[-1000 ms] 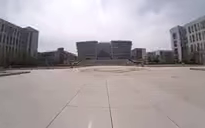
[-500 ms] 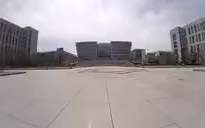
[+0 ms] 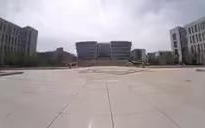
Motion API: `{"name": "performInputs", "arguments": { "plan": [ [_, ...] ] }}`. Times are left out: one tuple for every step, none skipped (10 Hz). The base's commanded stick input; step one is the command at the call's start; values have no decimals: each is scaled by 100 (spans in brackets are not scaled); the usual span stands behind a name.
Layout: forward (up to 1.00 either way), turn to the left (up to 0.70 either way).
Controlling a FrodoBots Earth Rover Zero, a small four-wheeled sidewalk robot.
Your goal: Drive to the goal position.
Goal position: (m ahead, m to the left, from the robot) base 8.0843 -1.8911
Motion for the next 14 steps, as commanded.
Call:
{"name": "performInputs", "arguments": {
  "plan": [
    [100, 0],
    [100, 0],
    [100, 0],
    [100, 0],
    [100, 0],
    [100, 0],
    [100, 0],
    [100, 0],
    [100, 0],
    [100, 0],
    [100, 0],
    [100, 0],
    [100, 0],
    [100, 0]
  ]
}}
